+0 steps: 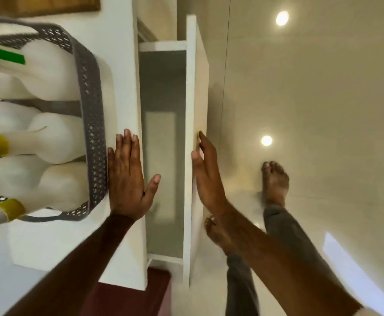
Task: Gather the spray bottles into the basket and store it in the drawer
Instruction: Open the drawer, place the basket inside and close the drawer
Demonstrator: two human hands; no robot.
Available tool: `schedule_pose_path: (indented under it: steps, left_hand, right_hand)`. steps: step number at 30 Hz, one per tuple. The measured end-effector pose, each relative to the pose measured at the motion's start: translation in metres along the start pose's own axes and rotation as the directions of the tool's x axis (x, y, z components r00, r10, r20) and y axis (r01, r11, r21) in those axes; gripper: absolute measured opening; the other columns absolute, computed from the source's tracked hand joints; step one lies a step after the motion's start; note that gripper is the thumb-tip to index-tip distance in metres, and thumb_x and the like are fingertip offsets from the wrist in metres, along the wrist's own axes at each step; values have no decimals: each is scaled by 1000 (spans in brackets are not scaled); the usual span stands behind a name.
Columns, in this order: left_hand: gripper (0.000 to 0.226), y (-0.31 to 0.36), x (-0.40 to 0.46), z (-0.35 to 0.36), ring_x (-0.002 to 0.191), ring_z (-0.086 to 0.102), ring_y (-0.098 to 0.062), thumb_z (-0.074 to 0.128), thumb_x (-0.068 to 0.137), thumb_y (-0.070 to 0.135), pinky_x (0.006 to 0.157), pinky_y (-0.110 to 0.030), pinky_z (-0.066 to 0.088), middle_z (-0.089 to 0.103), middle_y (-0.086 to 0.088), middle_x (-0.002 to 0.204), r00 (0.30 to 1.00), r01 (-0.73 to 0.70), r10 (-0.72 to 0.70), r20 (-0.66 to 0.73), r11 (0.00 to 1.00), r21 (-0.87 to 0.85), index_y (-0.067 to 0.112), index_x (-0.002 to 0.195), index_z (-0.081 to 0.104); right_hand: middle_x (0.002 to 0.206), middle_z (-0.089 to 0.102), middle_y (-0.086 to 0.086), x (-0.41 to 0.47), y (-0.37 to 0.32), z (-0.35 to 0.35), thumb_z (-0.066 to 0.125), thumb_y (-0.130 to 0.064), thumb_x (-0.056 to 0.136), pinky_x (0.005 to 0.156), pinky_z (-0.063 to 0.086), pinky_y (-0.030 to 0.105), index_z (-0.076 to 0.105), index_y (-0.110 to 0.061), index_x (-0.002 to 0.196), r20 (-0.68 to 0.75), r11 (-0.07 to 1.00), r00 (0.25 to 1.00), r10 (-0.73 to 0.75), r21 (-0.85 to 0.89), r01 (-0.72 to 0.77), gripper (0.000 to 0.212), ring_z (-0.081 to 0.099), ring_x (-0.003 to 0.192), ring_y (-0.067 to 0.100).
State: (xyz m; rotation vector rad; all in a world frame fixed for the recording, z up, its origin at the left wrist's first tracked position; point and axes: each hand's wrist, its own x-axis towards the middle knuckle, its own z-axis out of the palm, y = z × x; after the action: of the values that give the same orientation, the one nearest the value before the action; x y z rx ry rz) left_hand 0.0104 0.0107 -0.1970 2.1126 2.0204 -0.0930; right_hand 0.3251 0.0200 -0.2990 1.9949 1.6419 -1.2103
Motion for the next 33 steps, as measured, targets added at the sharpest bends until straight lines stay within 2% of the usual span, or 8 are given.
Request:
schedule_pose_path:
  steps: [2,4,7,10,15,21,26,33]
  left_hand:
    - [86,3,1,-4,156,0,-31,23,95,63,124,-55,5,-2,-12,169,998,25,-26,52,999,27,9,159,2]
    - [89,6,1,-9,156,-3,-30,23,95,67,124,-56,5,-6,-9,169,994,50,-55,90,997,53,12,159,-3]
    - [93,6,3,-10,156,-7,-28,26,94,71,125,-49,-1,-10,-8,168,987,54,-69,145,993,102,12,159,-6]
    - [96,7,2,-14,155,-10,-28,27,93,72,124,-43,-5,-12,-9,168,981,59,-84,176,989,139,10,158,-7]
    - [98,15,3,-19,154,-15,-27,20,92,77,125,-51,1,-18,-8,167,963,113,-131,237,990,89,11,157,-14]
    - [101,19,6,-35,152,-22,-27,17,89,79,125,-54,3,-25,-9,165,930,134,-136,341,991,27,12,155,-20]
    - [107,24,9,-47,152,-22,-29,19,85,80,125,-53,5,-26,-11,164,913,148,-136,384,989,-2,9,155,-21]
    - [109,32,13,-53,152,-20,-31,30,87,76,125,-52,4,-26,-13,164,900,175,-160,405,985,2,6,154,-19]
  right_hand:
    - [167,3,1,-32,-74,-14,45,-33,103,122,24,28,7,-17,158,-114,940,963,-243,219,263,69,7,154,15]
    - [167,-4,-4,-61,-124,-29,56,-30,98,124,14,20,0,-22,159,-267,834,888,-374,322,448,83,2,155,12]
    - [167,-5,8,-60,-118,-56,61,-15,89,126,16,40,-1,-14,158,-295,884,862,-411,102,457,94,0,155,23]
    - [166,-8,17,-56,-94,-71,56,-17,84,123,15,54,-1,-5,157,-255,890,852,-456,-152,431,93,-6,154,30]
    - [166,0,16,-46,-63,-85,50,-18,84,124,3,54,13,-1,156,-102,594,703,-704,-627,503,82,-4,154,32]
    - [165,6,22,-40,-37,-105,47,-24,89,125,3,53,18,4,154,58,431,712,-700,-761,485,76,-1,154,36]
    - [165,1,22,-44,-24,-118,42,-33,93,123,-8,51,11,3,154,97,407,786,-611,-813,416,77,-7,153,36]
    - [165,3,21,-44,-3,-132,41,-38,94,124,-6,53,10,1,155,131,377,819,-559,-839,392,79,-7,153,37]
